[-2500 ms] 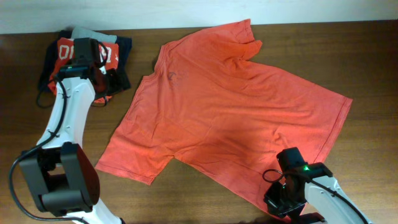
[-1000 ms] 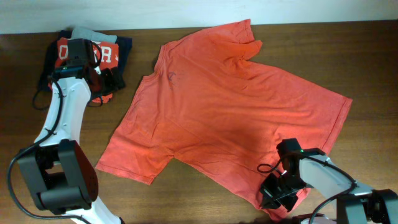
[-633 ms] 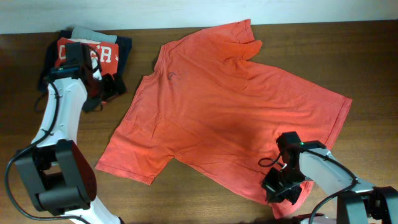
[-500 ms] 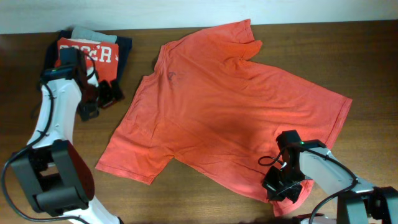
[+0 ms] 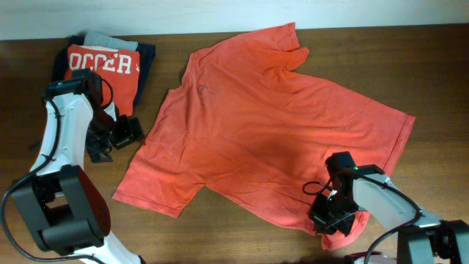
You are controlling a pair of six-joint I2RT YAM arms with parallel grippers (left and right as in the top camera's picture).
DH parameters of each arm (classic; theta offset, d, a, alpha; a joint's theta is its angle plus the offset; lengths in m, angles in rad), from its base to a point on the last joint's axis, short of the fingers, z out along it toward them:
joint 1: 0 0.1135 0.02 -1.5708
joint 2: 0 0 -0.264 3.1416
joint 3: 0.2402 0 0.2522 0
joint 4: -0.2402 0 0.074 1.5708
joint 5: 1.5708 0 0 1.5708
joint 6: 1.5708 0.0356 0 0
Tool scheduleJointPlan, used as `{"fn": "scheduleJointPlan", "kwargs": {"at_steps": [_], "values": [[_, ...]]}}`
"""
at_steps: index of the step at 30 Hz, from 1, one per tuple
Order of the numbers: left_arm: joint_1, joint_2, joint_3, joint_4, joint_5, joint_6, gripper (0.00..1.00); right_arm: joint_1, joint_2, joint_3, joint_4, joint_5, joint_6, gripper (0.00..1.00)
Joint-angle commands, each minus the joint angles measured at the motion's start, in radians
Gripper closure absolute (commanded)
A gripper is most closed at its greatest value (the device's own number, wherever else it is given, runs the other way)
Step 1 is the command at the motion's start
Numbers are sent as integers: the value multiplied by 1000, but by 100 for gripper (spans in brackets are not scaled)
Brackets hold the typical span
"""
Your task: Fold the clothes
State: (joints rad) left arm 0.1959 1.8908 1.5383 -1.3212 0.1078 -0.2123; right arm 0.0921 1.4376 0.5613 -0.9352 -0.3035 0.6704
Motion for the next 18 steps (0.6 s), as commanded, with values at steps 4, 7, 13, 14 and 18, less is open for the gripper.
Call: {"fn": "scheduleJointPlan", "kwargs": {"at_steps": [4, 7, 13, 14, 18], "values": [[0, 8, -46, 16, -126, 20, 20, -2, 5, 14, 53, 31, -32, 91], [0, 8, -114, 70, -130, 39, 20, -2, 5, 14, 54, 31, -39, 91], [1, 8, -259, 209, -131, 78, 21, -2, 5, 14, 61, 30, -48, 91], [0, 8, -279, 225, -131, 80, 21, -2, 5, 14, 62, 28, -54, 91], [2, 8, -343, 265, -131, 87, 22, -2, 5, 14, 63, 27, -54, 90]]}}
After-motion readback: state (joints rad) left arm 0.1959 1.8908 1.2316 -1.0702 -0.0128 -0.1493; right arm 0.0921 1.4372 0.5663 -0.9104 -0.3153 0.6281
